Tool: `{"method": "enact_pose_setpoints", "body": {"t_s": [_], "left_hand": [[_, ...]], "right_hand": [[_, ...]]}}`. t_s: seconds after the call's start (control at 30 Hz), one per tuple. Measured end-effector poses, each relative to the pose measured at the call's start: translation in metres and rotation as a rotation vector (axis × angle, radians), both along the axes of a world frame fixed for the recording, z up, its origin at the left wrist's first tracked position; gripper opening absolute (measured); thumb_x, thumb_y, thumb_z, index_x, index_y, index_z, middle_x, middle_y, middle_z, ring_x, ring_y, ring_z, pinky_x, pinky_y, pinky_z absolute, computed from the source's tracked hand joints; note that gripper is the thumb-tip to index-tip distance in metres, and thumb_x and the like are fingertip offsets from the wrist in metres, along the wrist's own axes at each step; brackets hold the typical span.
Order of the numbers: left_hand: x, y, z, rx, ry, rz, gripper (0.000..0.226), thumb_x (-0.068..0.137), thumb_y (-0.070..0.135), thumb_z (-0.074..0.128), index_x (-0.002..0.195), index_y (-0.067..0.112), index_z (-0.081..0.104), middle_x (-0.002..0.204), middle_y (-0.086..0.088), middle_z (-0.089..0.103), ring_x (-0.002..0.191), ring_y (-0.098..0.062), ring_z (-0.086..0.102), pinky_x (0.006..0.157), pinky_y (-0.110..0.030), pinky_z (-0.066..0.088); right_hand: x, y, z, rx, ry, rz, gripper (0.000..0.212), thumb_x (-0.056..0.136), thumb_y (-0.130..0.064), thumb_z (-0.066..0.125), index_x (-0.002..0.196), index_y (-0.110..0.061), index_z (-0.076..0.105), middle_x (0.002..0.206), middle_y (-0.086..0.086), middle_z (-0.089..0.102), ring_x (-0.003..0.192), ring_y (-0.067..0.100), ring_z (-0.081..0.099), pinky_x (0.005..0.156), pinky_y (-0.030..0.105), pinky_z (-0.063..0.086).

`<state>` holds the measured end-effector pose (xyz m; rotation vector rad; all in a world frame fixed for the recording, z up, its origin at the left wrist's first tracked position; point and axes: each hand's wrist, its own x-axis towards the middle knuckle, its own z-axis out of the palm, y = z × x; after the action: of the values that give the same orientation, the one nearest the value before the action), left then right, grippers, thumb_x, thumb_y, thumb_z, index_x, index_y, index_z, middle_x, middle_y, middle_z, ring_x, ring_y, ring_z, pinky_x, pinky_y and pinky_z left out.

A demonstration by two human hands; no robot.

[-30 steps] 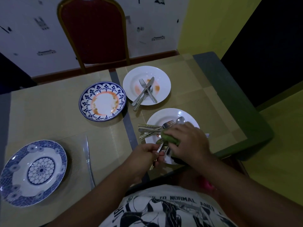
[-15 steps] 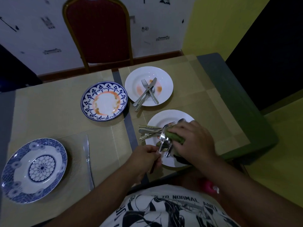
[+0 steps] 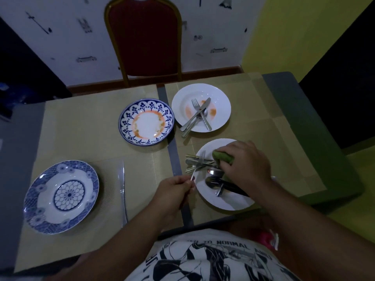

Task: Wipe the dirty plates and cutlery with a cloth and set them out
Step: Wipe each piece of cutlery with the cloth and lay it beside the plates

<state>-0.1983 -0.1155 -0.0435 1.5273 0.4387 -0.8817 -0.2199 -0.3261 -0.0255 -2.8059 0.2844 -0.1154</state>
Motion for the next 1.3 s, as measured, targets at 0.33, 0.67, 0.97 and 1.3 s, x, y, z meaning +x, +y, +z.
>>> {"method": "enact_pose_setpoints", "body": {"t_s": [0.33, 0.67, 0.97, 1.3], "left_hand": [[0.013, 0.082, -0.018, 0.087, -0.049, 0.156, 0.015, 0.09, 0.003, 0.068, 0.103, 0.007, 0.075, 0.095, -0.014, 0.075, 0.078, -0.018, 0.065, 0.077, -0.033, 0.055], [0.019, 0.139, -0.044, 0.39, -0.172, 0.076, 0.012, 0.087, 0.007, 0.072, 0.097, 0.008, 0.079, 0.067, -0.006, 0.07, 0.041, -0.003, 0.053, 0.036, -0.017, 0.036], [0.011, 0.16, -0.059, 0.794, -0.848, -0.604, 0.025, 0.08, 0.031, 0.068, 0.104, 0.023, 0.066, 0.104, 0.004, 0.066, 0.101, -0.019, 0.06, 0.085, -0.034, 0.05], [0.016, 0.163, -0.07, 0.777, -0.941, -0.943, 0.081, 0.096, 0.042, 0.054, 0.159, 0.015, 0.011, 0.167, -0.003, 0.004, 0.154, -0.025, 0.001, 0.12, -0.036, -0.001]], "right_hand": [[0.019, 0.09, -0.01, 0.104, -0.043, 0.28, 0.037, 0.071, -0.034, 0.068, 0.108, -0.038, 0.07, 0.1, -0.014, 0.065, 0.093, 0.016, 0.054, 0.069, 0.034, 0.048], [0.025, 0.138, -0.022, 0.114, 0.022, 0.372, 0.037, 0.072, -0.033, 0.072, 0.108, -0.039, 0.07, 0.1, -0.018, 0.066, 0.088, 0.013, 0.052, 0.066, 0.029, 0.044], [0.025, 0.154, -0.029, 0.081, 0.078, 0.355, 0.037, 0.073, -0.032, 0.072, 0.109, -0.039, 0.069, 0.1, -0.018, 0.066, 0.09, 0.014, 0.052, 0.069, 0.03, 0.043], [0.026, 0.162, -0.028, 0.029, 0.114, 0.309, 0.034, 0.074, -0.035, 0.073, 0.107, -0.041, 0.069, 0.101, -0.02, 0.066, 0.091, 0.012, 0.052, 0.067, 0.026, 0.037]]}}
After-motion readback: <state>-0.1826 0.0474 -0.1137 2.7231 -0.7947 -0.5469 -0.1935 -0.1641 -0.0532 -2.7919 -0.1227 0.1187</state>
